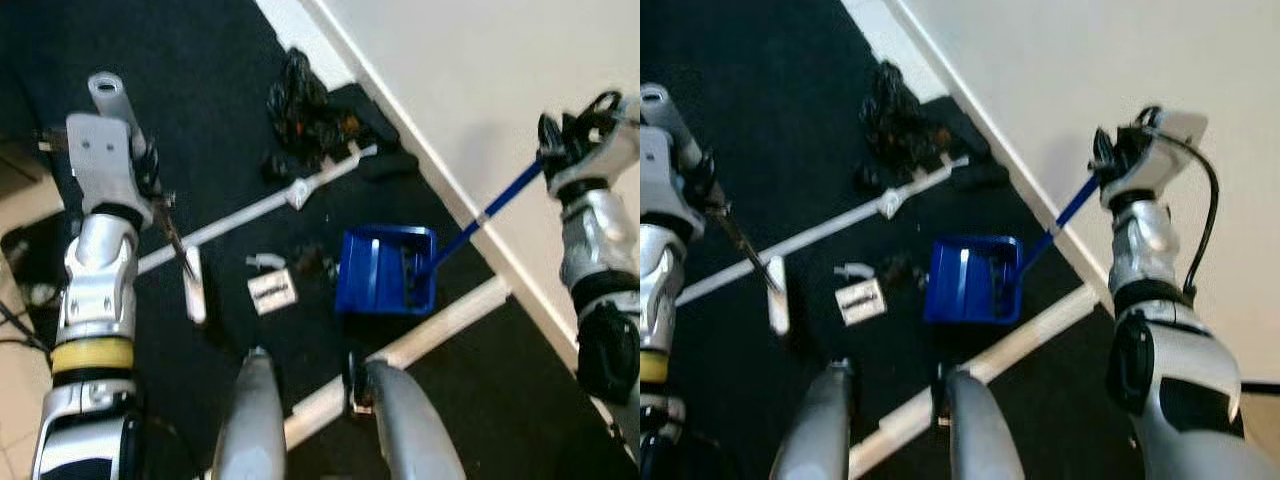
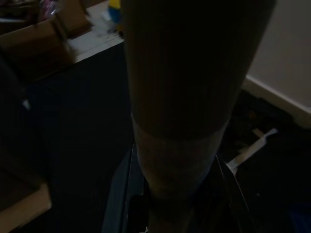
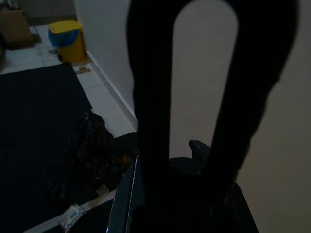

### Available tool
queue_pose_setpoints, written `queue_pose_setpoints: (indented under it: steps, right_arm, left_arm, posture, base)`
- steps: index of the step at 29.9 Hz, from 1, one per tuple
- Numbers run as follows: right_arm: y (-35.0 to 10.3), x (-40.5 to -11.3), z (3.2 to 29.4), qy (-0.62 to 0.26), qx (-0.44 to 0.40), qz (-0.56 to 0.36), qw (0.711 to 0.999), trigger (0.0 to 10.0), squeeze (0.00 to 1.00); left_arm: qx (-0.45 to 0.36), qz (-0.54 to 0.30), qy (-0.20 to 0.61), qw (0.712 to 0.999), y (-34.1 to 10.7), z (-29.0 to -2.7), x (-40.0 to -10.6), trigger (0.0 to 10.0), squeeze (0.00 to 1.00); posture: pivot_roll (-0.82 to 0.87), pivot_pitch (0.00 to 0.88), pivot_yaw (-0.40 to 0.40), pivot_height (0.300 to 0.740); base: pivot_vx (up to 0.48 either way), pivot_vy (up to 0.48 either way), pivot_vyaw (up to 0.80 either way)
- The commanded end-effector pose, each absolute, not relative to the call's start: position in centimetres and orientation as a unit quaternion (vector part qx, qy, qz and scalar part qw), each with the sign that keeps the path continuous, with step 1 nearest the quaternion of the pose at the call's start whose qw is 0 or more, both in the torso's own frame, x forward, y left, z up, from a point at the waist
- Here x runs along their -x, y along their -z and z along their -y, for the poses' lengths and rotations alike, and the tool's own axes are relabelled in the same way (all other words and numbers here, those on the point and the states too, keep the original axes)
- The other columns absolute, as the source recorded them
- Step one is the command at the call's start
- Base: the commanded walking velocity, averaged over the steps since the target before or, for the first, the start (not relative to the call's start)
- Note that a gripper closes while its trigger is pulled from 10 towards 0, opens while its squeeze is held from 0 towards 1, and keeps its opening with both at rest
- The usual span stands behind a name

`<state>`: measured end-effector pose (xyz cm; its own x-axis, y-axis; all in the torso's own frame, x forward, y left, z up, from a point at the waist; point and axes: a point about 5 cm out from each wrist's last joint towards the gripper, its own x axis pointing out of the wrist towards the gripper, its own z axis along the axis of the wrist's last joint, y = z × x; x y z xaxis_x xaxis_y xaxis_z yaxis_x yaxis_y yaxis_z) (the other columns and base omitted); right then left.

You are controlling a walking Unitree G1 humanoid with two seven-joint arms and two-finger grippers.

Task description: Sweep floor

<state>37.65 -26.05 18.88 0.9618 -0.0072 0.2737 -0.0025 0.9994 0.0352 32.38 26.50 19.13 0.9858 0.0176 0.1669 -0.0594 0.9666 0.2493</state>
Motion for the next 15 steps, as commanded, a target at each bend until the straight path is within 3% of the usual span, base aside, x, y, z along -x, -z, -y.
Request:
queue_pose_setpoints:
  steps: [1, 15]
  right_arm:
    - [-19.0, -37.3, 27.4, 0.018, -0.012, 0.135, 0.991, 10.0, 0.0]
    - [-20.8, -36.7, 29.8, 0.066, 0.008, 0.163, 0.984, 10.0, 0.0]
  left_arm:
    - [-0.149, 0.106, -0.009, 0.983, -20.2, -26.6, -32.1, 10.0, 0.0]
    - [-0.183, 0.11, 0.052, 0.976, -20.4, -25.4, -32.6, 10.0, 0.0]
  posture:
    - [0.17, 0.396, -0.12, 0.74]
    - [0.21, 0.408, -0.077, 0.74]
  base:
    - [0.0, 0.0, 0.0]
    - [0.0, 0.0, 0.0]
